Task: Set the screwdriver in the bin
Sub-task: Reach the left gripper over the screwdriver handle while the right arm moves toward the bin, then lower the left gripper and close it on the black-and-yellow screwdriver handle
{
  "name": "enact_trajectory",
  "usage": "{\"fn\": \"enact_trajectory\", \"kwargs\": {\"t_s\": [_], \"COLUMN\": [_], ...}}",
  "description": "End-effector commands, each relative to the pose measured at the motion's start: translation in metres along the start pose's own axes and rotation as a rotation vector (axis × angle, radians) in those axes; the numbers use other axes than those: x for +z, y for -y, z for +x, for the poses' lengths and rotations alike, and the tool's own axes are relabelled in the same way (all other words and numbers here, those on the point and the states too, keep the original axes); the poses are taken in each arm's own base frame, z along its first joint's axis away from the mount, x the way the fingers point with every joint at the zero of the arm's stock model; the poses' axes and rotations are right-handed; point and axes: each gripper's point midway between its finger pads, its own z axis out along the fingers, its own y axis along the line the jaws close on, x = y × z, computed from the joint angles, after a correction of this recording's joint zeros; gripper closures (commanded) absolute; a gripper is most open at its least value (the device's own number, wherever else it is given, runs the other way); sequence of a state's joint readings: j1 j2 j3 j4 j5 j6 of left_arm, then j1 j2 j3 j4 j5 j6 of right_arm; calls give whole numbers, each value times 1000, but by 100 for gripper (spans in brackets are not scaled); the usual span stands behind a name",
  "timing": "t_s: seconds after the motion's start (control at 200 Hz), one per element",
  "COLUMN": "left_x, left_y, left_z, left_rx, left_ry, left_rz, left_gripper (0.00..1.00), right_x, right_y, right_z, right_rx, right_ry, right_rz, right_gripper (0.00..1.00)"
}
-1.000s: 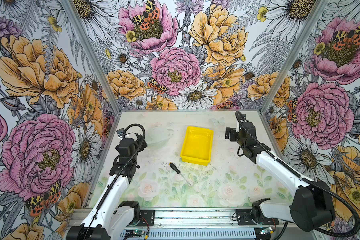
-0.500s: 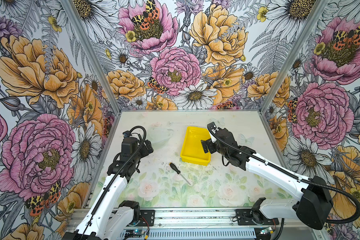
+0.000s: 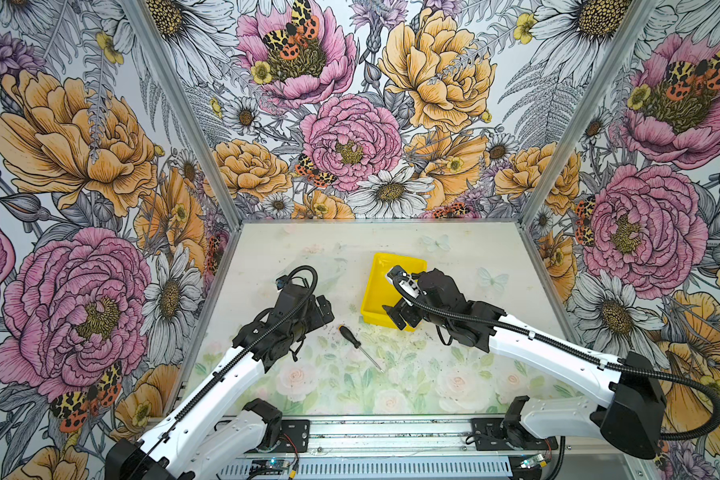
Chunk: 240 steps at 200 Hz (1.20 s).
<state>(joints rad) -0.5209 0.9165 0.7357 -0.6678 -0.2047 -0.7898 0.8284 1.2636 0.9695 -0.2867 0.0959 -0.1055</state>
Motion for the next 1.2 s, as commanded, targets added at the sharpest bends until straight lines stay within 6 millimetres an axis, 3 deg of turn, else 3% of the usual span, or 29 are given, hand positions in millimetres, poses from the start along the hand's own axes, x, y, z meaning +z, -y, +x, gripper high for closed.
{"fn": "enact_trajectory", "kwargs": {"t_s": [0.0, 0.17, 0.395, 0.636, 0.941, 1.036, 1.196], "left_x": [1, 10, 16, 35, 52, 58, 71], "left_y": [-5, -3, 15, 26, 9, 15, 25], "left_z": [4, 30, 60, 76, 98, 101, 105], "left_rx": [-80, -95, -94, -58, -61, -41, 6], "left_ry": [45, 17, -36, -108, -175, -199, -241], "left_rz": [-61, -98, -108, -157, -234, -240, -257], "left_gripper": [1, 1, 1, 1, 4, 5, 6], "right_x": [-16, -29, -44, -50, -54, -50, -50], "right_y": [-16, -32, -42, -41, -30, -27, -21], "right_z": [-6, -3, 10, 23, 38, 49, 49], "right_rx": [-73, -83, -55, -48, 35, 39, 46], "right_ry": [41, 68, 84, 86, 68, 43, 51], "right_rz": [-83, -161, -209, -198, -160, -143, -121], "right_gripper": [0, 1, 1, 1, 0, 0, 1]}}
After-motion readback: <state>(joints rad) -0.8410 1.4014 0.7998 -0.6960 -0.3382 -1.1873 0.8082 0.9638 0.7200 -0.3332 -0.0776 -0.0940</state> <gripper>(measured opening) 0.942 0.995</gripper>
